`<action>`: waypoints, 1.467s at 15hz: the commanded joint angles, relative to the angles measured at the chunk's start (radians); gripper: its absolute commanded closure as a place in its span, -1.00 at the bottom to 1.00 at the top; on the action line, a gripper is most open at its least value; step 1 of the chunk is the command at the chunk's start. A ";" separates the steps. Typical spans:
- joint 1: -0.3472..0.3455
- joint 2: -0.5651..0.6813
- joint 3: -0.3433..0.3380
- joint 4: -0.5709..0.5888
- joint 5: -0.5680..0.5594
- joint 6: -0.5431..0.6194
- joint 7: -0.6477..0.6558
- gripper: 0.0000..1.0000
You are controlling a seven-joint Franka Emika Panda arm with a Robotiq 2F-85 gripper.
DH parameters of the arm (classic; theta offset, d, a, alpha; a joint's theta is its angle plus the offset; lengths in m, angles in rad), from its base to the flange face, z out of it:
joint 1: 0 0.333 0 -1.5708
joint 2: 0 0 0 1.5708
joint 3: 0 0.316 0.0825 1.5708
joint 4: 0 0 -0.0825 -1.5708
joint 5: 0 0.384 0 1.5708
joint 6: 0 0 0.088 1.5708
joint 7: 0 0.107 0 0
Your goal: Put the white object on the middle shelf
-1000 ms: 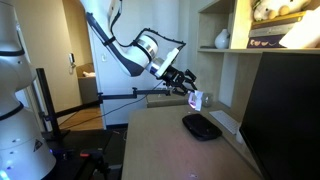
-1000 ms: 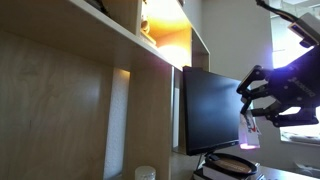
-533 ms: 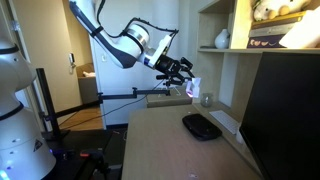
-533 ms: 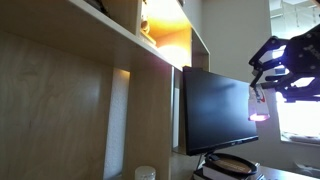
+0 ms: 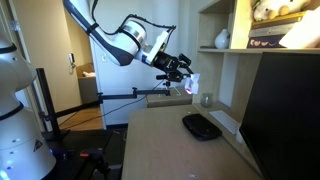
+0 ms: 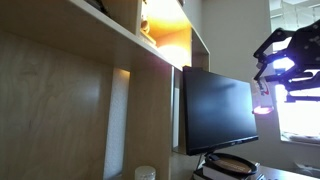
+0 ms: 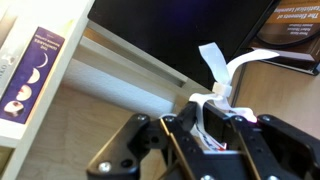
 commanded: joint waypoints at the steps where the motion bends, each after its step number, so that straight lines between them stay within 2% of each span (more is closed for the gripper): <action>1: -0.005 -0.001 0.005 0.001 0.003 0.000 -0.003 0.80; 3: -0.005 -0.001 0.005 0.001 0.003 0.000 -0.003 0.80; 4: -0.005 -0.001 0.005 0.001 0.003 0.000 -0.003 0.95; 10: -0.014 -0.022 -0.003 0.037 0.008 0.001 -0.013 0.95; 22: -0.042 -0.045 -0.031 0.179 0.044 0.009 -0.062 0.95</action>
